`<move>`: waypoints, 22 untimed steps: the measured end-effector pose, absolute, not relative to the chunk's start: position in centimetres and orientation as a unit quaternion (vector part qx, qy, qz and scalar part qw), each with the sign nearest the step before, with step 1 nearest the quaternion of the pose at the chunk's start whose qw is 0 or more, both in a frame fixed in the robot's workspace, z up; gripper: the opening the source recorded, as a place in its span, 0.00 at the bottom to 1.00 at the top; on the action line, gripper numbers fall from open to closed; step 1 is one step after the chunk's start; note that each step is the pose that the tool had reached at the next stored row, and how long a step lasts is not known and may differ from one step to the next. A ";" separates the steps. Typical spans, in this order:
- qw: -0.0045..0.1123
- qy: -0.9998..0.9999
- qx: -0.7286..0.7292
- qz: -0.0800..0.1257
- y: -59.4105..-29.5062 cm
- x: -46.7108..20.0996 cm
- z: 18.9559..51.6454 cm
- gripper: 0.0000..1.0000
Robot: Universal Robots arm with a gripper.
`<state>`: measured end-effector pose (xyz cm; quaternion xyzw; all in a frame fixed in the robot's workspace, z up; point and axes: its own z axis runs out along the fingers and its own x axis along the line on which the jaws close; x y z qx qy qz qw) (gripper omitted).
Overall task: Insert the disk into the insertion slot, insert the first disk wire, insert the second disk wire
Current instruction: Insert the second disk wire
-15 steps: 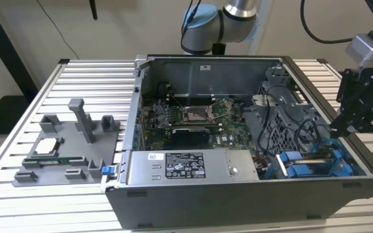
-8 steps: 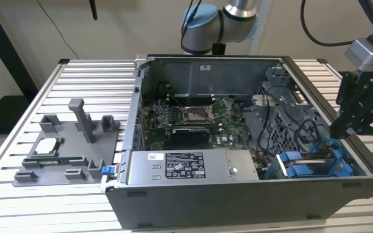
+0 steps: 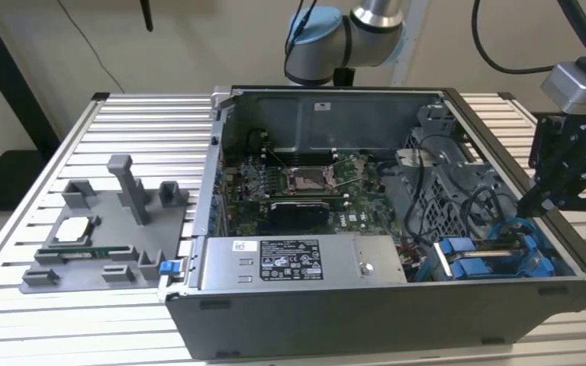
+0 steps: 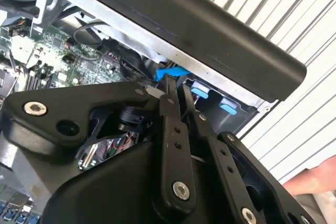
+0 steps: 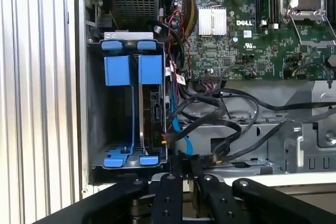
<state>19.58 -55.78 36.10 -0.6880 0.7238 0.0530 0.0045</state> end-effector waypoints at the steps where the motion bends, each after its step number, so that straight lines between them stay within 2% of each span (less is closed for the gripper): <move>1: 0.004 0.724 -0.688 0.053 -55.8 19.6 36.1 0.00; 22: 0.012 0.723 -0.688 0.058 -56.2 15.1 38.6 0.00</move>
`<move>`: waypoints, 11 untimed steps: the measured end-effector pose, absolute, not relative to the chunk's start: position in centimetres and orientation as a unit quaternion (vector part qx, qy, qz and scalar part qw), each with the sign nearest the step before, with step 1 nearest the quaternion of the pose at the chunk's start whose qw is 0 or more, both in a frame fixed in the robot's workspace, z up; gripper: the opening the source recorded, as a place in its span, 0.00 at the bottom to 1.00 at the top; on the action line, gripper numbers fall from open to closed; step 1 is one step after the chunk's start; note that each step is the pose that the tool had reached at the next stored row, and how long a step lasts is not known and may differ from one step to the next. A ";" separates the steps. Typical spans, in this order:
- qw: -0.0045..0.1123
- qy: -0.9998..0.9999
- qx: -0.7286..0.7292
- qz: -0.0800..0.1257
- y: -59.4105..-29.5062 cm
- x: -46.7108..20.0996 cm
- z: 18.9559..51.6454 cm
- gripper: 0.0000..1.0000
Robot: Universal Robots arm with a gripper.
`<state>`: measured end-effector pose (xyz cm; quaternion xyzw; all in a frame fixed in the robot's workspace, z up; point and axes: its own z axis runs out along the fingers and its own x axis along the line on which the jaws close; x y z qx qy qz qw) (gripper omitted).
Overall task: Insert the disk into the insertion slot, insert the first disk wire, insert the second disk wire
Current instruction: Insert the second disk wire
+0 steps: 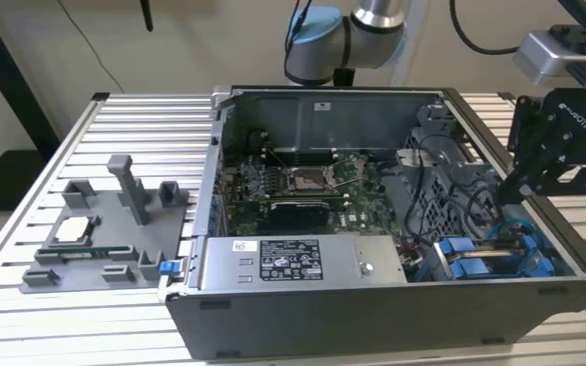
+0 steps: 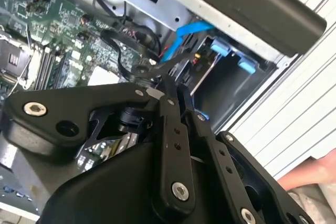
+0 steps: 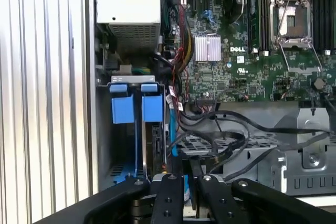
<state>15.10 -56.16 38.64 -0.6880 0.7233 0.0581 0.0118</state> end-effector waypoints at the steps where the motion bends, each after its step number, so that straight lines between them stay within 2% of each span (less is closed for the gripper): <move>1: 0.012 0.723 -0.688 0.058 -56.2 14.7 38.6 0.00; 6: 0.022 0.723 -0.689 0.048 -56.5 13.0 38.6 0.00; 11: 0.047 0.722 -0.690 0.025 -56.8 11.9 38.5 0.00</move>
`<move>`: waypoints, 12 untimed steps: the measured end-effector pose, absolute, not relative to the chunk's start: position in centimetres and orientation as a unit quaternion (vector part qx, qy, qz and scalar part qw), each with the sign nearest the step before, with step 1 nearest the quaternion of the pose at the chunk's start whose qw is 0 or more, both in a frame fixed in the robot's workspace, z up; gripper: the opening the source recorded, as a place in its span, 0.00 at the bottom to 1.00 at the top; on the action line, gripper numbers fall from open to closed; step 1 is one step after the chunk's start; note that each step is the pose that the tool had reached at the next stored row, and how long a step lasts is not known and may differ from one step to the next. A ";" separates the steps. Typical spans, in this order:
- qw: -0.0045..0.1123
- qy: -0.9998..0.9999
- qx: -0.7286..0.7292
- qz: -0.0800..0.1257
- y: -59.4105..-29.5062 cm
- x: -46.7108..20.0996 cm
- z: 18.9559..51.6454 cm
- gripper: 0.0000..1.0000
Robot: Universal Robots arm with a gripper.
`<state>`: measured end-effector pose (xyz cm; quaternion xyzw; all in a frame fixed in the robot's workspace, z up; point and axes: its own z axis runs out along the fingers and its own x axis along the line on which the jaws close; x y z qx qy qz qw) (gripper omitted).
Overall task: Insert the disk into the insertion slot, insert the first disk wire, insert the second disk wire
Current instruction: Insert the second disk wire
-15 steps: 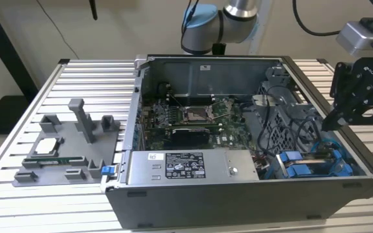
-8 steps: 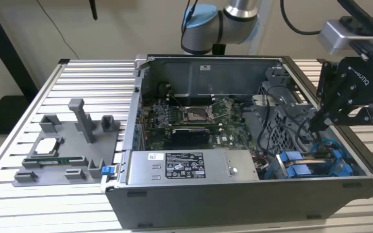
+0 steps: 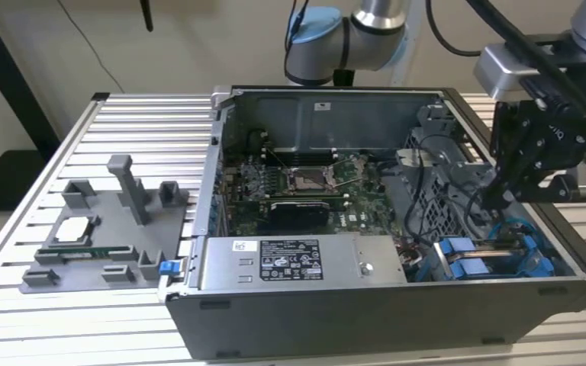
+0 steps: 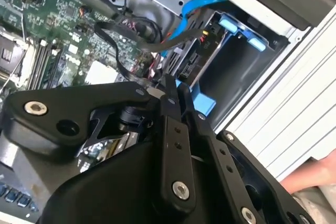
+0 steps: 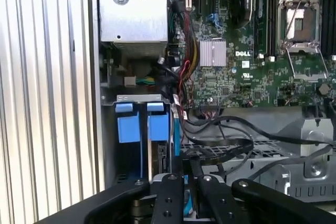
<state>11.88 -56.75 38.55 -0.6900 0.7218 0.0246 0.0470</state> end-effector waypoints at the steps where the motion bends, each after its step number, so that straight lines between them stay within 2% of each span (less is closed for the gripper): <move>1: 0.052 0.722 -0.690 0.020 -56.8 11.7 38.5 0.00; 7: 0.080 0.719 -0.690 -0.008 -57.1 10.2 38.4 0.00; 12: 0.083 0.718 -0.690 -0.011 -57.2 9.7 38.2 0.00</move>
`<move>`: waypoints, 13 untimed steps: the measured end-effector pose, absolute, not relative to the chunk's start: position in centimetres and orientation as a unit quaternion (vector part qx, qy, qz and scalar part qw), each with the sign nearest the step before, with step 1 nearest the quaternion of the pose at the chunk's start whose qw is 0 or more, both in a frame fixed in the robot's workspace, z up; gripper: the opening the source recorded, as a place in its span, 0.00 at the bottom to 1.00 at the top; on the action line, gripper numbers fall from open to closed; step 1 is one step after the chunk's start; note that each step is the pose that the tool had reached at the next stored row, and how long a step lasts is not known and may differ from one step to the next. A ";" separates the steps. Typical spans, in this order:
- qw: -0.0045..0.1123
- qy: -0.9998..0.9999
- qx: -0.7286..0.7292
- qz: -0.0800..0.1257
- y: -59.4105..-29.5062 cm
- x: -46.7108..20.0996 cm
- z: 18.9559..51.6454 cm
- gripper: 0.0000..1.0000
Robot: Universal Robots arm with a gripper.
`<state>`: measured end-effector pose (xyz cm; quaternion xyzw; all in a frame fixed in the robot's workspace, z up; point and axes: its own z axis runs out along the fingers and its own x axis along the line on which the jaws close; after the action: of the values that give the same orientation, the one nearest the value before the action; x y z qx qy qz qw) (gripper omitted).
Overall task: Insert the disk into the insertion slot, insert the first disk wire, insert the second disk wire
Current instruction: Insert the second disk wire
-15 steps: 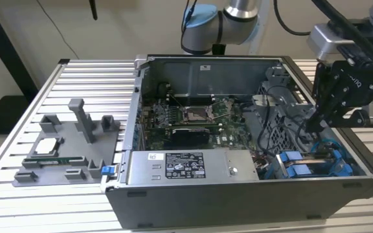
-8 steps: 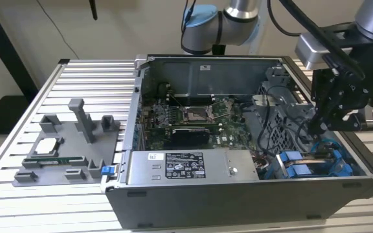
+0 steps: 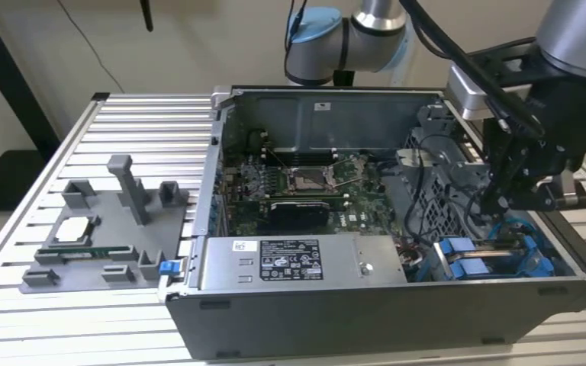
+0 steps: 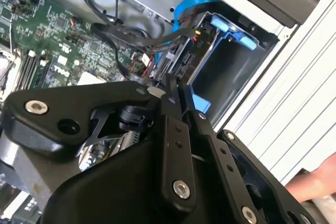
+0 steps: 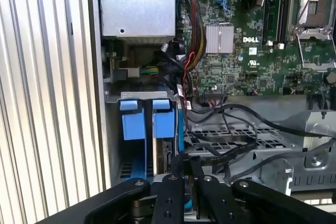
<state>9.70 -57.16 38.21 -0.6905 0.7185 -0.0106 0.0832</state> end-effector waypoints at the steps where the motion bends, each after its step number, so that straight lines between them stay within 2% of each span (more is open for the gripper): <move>1: 0.083 0.718 -0.691 -0.011 -57.2 9.7 38.2 0.00; 13: 0.083 0.718 -0.691 -0.011 -57.2 9.7 37.9 0.00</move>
<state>9.66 -57.17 37.92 -0.6906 0.7184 -0.0111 0.0828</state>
